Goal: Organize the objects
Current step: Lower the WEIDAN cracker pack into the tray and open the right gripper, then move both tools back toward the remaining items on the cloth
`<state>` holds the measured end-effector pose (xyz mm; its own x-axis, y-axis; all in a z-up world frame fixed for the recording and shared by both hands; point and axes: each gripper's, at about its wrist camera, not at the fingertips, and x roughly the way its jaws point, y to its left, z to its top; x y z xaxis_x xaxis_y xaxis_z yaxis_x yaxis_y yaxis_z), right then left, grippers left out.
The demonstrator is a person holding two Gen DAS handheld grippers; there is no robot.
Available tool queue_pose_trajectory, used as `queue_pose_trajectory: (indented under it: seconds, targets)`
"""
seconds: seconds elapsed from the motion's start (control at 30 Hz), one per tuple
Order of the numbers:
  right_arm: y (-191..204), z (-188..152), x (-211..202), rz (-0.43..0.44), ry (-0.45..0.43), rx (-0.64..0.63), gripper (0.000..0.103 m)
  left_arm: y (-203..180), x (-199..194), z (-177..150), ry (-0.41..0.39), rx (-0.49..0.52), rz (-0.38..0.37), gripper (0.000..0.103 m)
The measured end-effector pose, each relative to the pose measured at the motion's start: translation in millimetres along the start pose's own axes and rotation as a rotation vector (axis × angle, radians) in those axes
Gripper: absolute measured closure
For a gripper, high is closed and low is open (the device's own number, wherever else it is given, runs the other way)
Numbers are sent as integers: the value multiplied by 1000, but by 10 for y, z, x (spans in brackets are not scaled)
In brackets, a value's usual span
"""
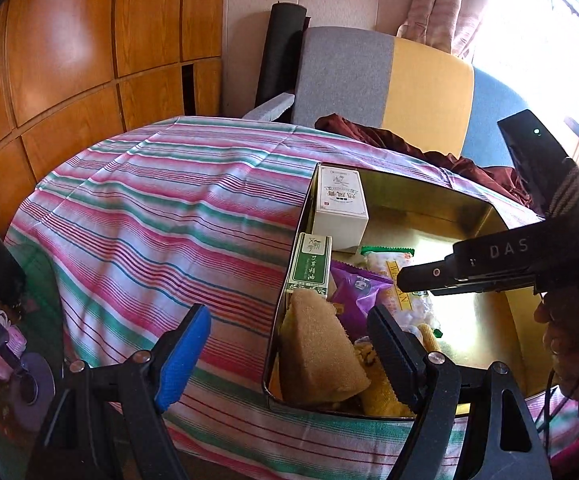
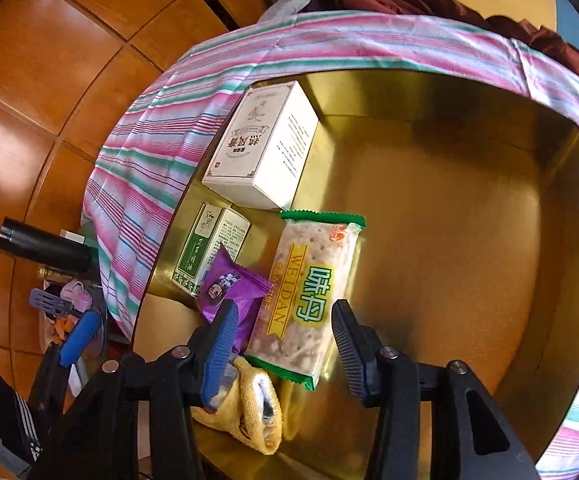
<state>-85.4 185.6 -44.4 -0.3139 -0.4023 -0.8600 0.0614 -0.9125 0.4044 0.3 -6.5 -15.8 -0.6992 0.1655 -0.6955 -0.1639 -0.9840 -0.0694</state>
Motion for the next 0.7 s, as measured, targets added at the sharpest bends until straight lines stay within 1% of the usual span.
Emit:
queue_pose_trajectory:
  seconds: [0.2,0.33,0.5,0.6,0.7]
  targets:
    - [45,-89,-152,-81,-45,-51,54,-66,-42,9,-7,6,1,21]
    - [62,-163,-254,-156,-90,-94,52,-114,-95,10,-13,17,-5,21]
    - [-3,-266,-434,-211,-151,-125,52,-172,-146,31,-23,28,-2,21]
    - [-90,-324,-563,-242,-185,-133,48,-207,-171,41,-29,37,0,19]
    - [-246,-384,-726,-259,-221,-115,43,-270,-192,49,-34,55,0,19]
